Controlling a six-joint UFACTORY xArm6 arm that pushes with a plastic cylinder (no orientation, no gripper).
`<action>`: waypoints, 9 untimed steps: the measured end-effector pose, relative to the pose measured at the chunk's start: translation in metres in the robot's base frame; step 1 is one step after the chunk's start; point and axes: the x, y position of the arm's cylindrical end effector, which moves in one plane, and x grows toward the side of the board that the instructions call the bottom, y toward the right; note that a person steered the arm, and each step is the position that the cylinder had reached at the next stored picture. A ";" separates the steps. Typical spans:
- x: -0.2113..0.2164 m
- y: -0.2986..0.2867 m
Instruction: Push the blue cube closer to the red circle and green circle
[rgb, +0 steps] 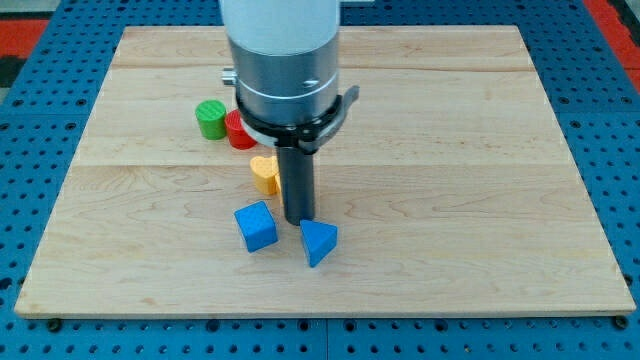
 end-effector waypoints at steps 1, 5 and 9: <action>-0.008 -0.036; 0.031 -0.053; 0.067 -0.101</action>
